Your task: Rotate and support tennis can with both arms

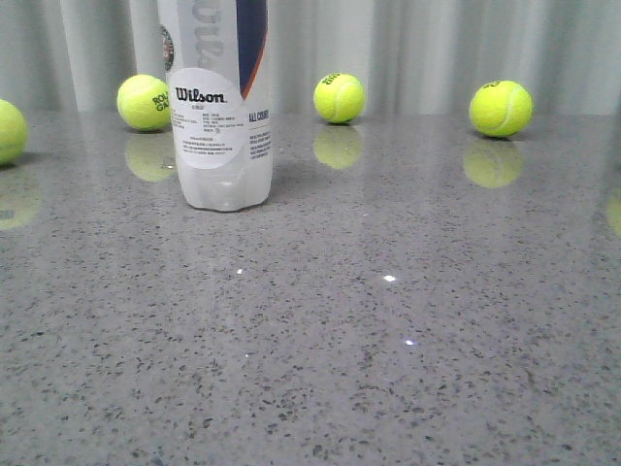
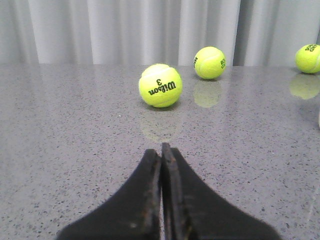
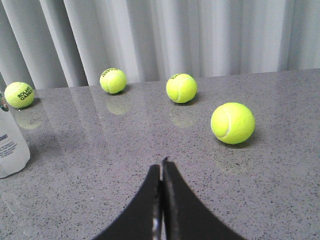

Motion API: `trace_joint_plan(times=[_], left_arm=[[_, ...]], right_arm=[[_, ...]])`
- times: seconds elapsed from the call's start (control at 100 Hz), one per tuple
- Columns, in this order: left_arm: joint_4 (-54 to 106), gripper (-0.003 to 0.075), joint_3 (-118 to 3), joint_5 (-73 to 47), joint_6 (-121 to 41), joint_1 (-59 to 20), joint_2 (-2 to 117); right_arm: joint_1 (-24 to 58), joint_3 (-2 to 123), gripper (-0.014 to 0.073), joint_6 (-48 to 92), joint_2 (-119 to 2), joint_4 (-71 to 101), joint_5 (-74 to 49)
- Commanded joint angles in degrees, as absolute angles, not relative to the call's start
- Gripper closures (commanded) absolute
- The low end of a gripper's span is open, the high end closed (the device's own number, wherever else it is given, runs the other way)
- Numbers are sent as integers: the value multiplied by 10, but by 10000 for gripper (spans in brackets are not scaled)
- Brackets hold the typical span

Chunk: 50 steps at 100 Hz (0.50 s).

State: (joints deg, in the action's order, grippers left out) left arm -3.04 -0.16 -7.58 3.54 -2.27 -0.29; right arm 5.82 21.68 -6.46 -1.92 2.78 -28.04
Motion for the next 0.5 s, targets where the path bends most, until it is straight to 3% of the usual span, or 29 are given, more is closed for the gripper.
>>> trace_joint_plan(times=[0.0, 0.27, 0.49], left_arm=[[-31, 741, 25, -33, 37, -21, -24], [-31, 741, 25, -33, 37, -21, -24], [-31, 741, 25, -33, 37, -21, -24]], right_arm=[[55, 229, 659, -61, -26, 27, -233], [55, 222, 659, -61, -25, 22, -223], [-14, 122, 659, -61, -25, -30, -39]])
